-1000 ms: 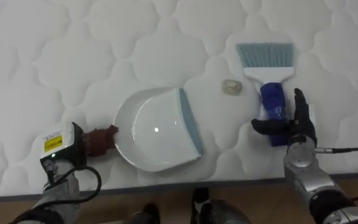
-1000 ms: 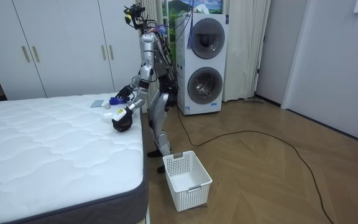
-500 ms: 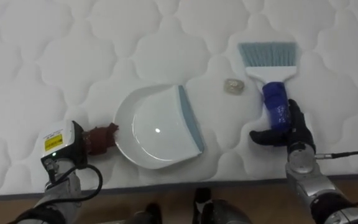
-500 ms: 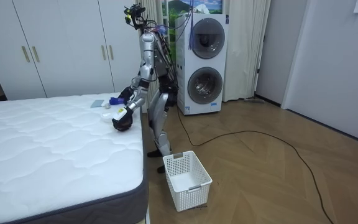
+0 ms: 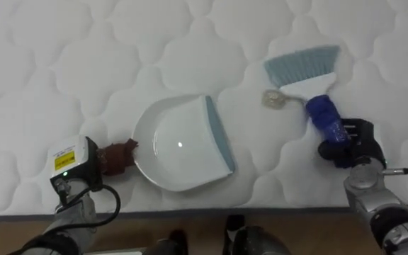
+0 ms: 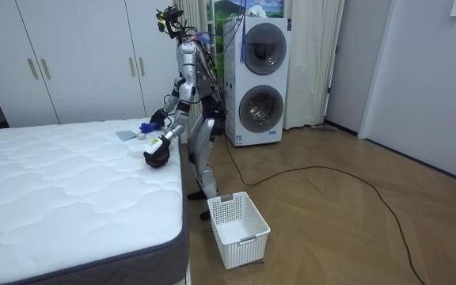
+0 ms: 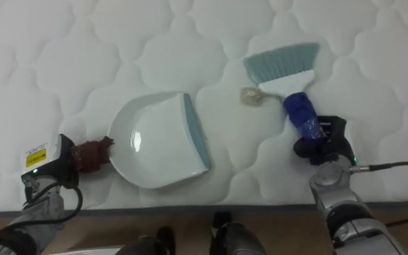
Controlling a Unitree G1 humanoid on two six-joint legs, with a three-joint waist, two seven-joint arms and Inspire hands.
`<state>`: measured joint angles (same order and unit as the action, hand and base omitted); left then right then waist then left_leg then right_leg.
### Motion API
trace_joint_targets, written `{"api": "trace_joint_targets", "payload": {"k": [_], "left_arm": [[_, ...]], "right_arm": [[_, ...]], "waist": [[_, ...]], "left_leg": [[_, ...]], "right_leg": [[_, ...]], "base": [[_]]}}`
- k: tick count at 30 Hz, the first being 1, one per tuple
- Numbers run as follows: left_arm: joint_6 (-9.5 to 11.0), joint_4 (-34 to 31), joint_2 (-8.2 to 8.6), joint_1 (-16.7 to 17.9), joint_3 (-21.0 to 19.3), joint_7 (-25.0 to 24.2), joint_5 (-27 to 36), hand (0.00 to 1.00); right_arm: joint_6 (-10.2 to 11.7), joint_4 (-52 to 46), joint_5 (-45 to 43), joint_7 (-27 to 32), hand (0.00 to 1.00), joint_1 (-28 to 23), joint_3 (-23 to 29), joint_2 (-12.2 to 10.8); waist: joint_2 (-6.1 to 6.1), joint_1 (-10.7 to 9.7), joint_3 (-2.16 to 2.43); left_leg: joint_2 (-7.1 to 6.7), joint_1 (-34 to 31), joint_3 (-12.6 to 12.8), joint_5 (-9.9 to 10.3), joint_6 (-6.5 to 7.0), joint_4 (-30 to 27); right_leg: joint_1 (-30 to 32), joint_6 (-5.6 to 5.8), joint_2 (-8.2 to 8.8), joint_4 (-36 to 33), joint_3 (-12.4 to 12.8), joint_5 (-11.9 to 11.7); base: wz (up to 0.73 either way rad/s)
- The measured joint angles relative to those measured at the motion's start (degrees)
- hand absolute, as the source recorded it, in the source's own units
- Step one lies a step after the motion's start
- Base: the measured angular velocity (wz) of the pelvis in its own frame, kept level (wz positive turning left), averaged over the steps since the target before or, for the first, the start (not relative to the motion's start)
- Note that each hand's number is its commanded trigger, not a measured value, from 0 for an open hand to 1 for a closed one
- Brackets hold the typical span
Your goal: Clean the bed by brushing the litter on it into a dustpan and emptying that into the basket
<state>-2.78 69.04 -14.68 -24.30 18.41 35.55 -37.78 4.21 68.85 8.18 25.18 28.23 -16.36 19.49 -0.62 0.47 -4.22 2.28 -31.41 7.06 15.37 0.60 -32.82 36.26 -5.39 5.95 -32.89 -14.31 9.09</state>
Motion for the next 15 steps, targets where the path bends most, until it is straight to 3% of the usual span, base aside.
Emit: {"api": "trace_joint_targets", "payload": {"k": [5,15], "left_arm": [[0.0,0.0,0.00,0.0,0.5,0.0,0.0,1.00],[-0.3,-0.4,-0.08,0.0,0.9,0.5,0.1,1.00]], "right_arm": [[-1.9,0.6,3.3,-0.4,1.00,-0.1,-0.4,-1.1],[-1.8,1.7,6.0,-1.7,1.00,-0.1,-0.4,-1.3]], "waist": [[-0.31,0.1,-0.05],[-0.69,0.0,-0.02]], "left_leg": [[-0.08,0.0,0.1,0.0,0.02,-0.3],[0.00,-0.2,0.3,-0.1,0.16,-0.4]], "right_leg": [[0.0,0.17,0.18,0.2,0.0,0.4],[-0.1,0.42,0.04,0.9,0.0,0.1]], "base": [[0.01],[0.00]]}}
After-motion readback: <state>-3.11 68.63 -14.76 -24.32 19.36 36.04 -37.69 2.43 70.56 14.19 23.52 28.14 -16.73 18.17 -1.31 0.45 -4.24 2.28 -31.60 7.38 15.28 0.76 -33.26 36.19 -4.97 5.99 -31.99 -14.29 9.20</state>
